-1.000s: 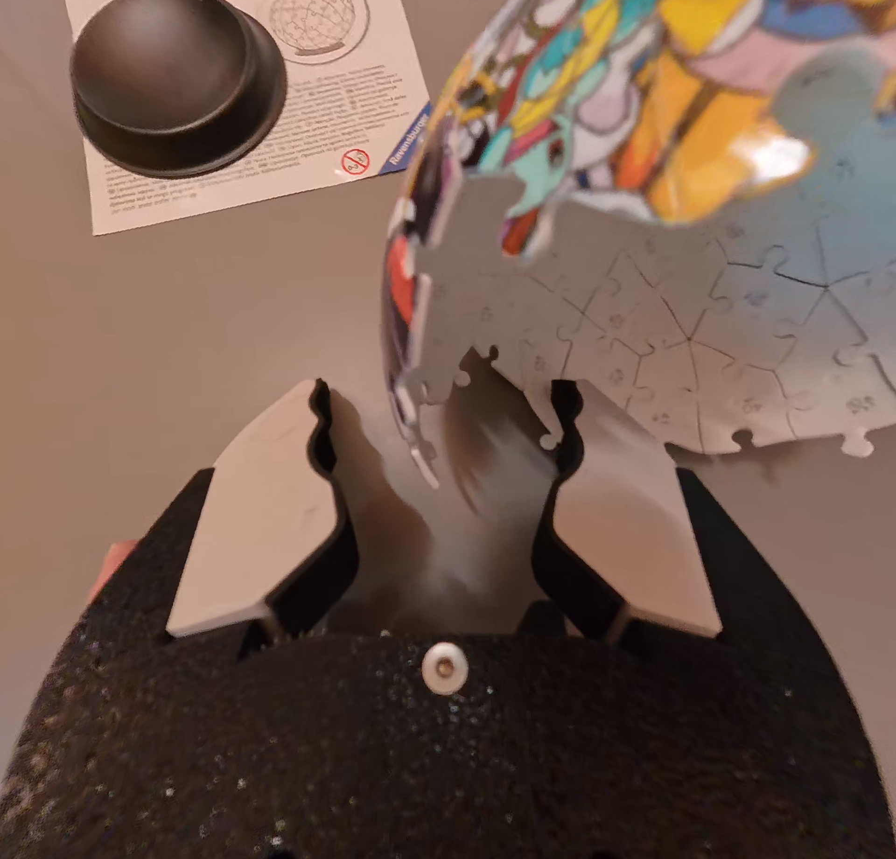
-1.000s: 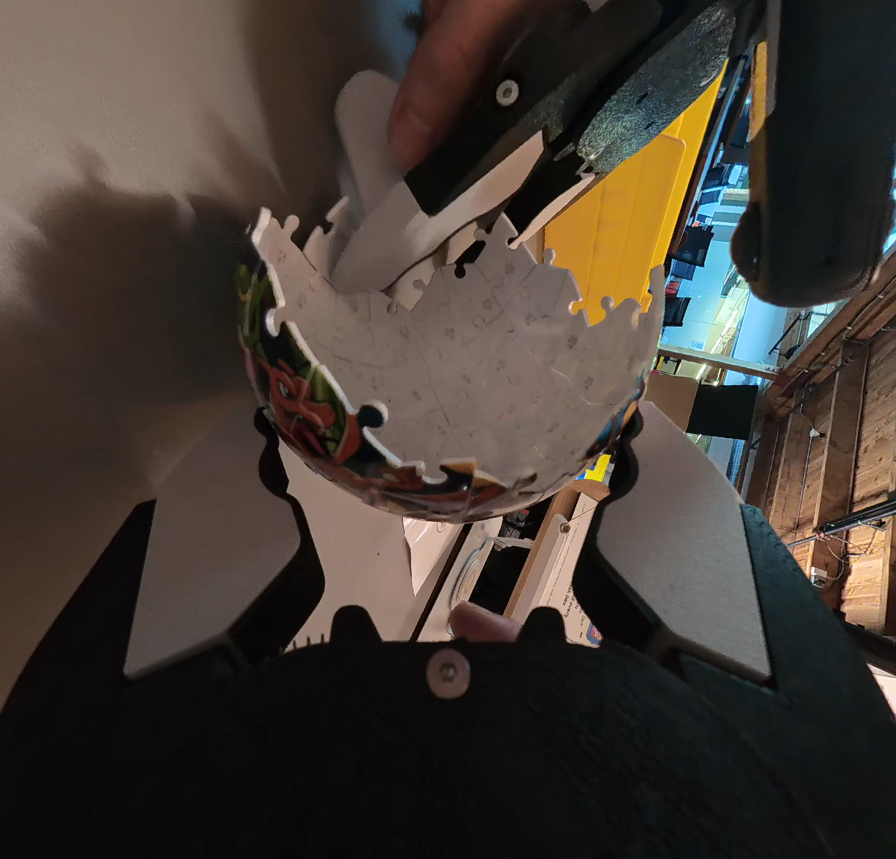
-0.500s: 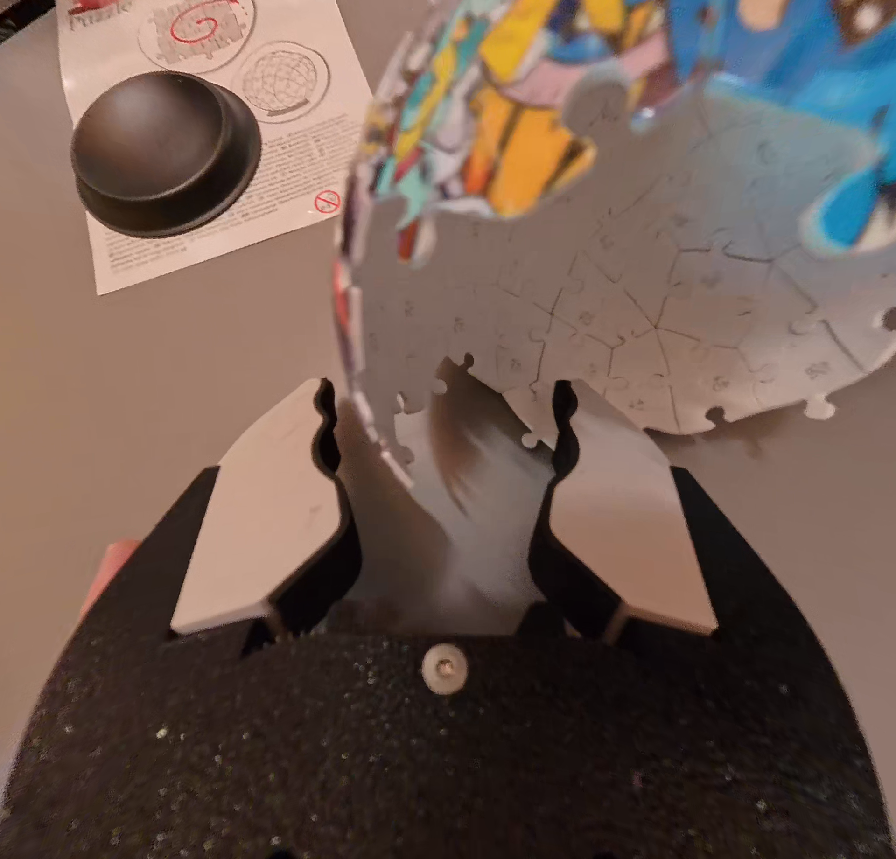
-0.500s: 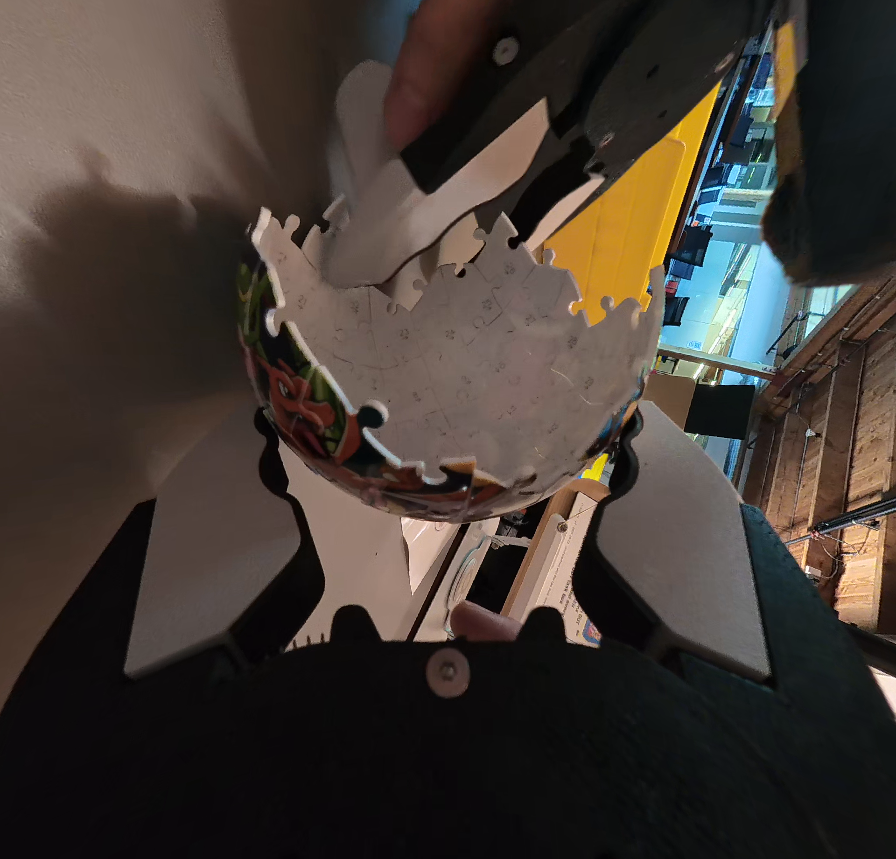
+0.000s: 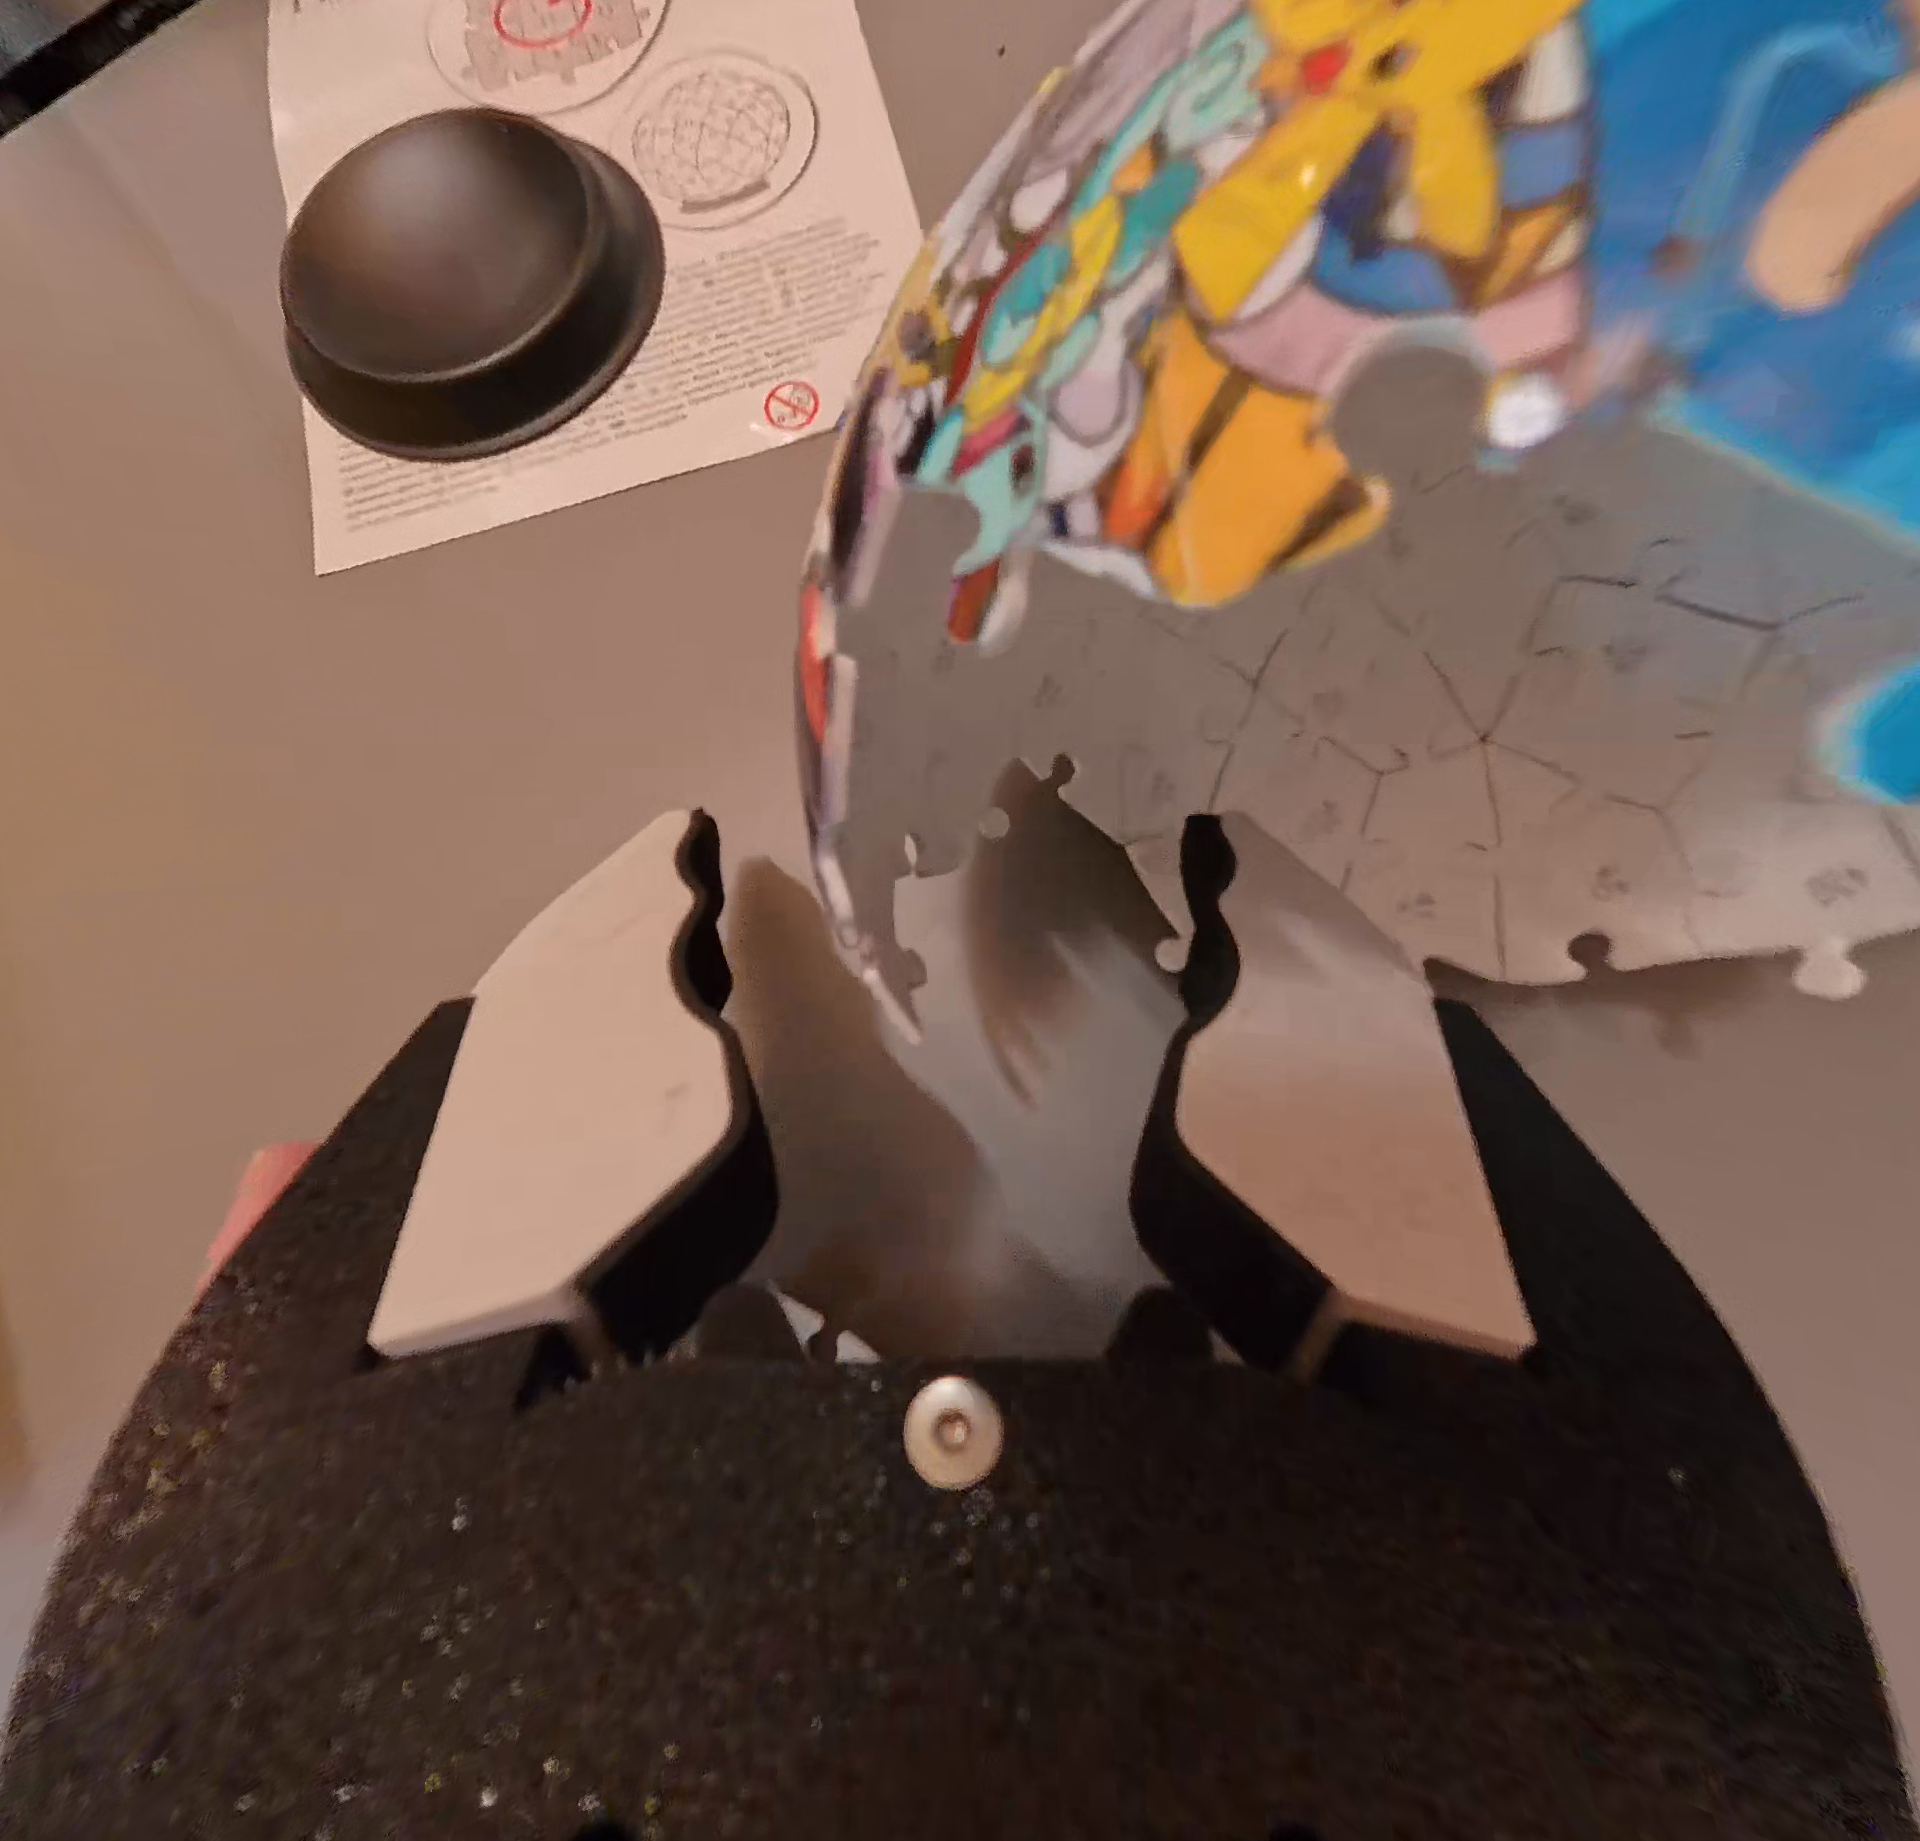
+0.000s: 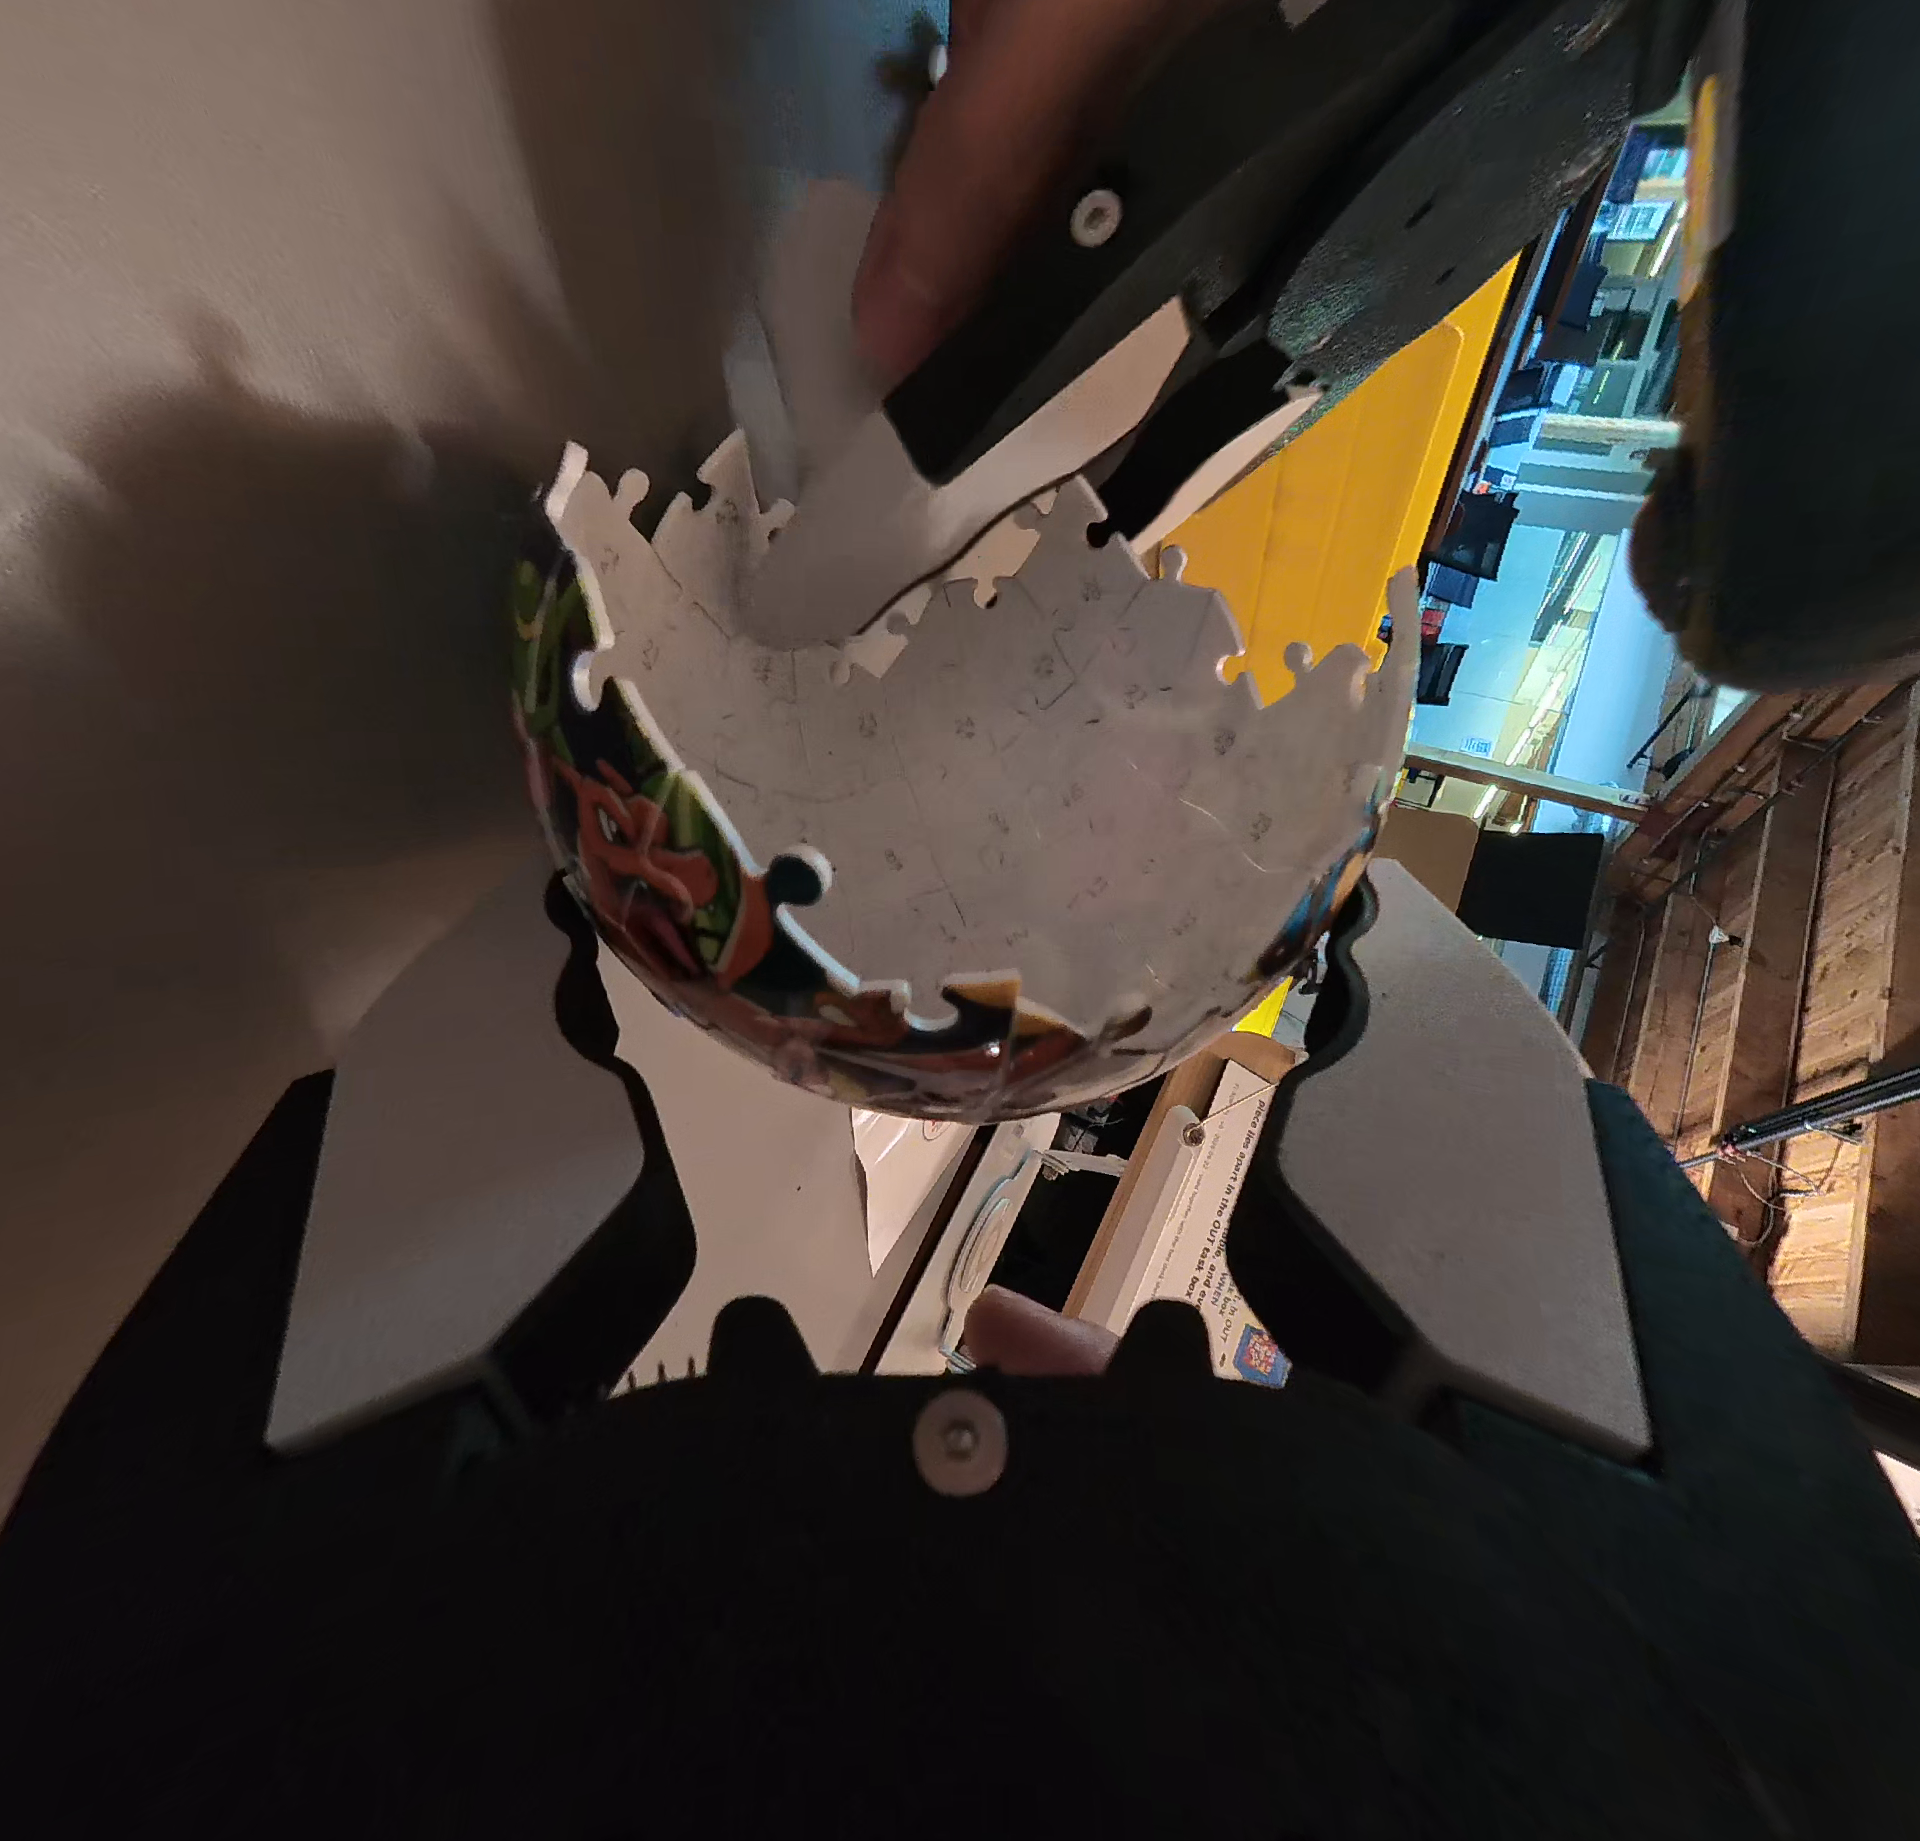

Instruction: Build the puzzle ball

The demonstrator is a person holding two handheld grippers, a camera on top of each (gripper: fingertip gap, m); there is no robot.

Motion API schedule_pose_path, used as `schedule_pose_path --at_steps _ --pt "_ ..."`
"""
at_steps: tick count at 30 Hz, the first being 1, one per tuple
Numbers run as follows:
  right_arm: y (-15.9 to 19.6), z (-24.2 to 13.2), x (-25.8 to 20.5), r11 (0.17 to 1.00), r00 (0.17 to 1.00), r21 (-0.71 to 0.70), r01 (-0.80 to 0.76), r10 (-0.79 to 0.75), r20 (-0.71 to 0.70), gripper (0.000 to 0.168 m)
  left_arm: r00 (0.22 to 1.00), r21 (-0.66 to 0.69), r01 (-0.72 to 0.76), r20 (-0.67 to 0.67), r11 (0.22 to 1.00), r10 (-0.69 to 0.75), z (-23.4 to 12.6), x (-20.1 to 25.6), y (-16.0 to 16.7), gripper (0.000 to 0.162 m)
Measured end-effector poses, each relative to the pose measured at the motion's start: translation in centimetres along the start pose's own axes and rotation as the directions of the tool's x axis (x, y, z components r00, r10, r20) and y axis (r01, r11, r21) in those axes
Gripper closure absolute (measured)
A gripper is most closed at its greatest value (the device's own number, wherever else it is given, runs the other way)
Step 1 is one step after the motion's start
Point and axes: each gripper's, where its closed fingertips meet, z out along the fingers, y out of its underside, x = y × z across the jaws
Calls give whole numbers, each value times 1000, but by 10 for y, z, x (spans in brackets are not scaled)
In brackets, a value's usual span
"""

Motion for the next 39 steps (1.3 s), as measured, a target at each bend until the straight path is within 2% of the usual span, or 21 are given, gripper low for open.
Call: schedule_pose_path --at_steps 14,16,18,19,21,22,25,33,39 --pt "-3 1 1 1000 1000 16 -7 7 -2 36 998 -20 -21 53 1000 22 -2 -8 3 78" --pt "-3 1 1 1000 1000 19 -8 8 -3 36 998 -48 -45 35 998 47 -1 -2 4 80" --pt "-4 2 1 1000 1000 19 -7 7 -4 36 998 -67 -55 10 996 56 -1 3 3 93" --pt "-4 2 1 1000 1000 19 -8 8 -3 36 998 -70 -63 22 996 65 -1 1 2 91" --pt "-4 2 1 1000 1000 18 -6 6 -4 36 996 -68 -62 67 996 66 -1 -6 2 76" --pt "-3 2 1 1000 1000 17 -5 5 -4 36 996 -67 -49 70 997 54 -2 -7 2 74" --pt "-3 2 1 1000 1000 16 -5 6 -5 36 998 -12 5 68 1000 -4 -5 -10 -3 78" --pt "-3 2 1 1000 1000 26 -16 16 -7 36 998 -44 -11 65 999 14 -1 -10 2 76" --pt "-4 3 1 999 999 36 -31 32 -5 36 1000 -65 14 -19 998 -15 1 -1 4 91"
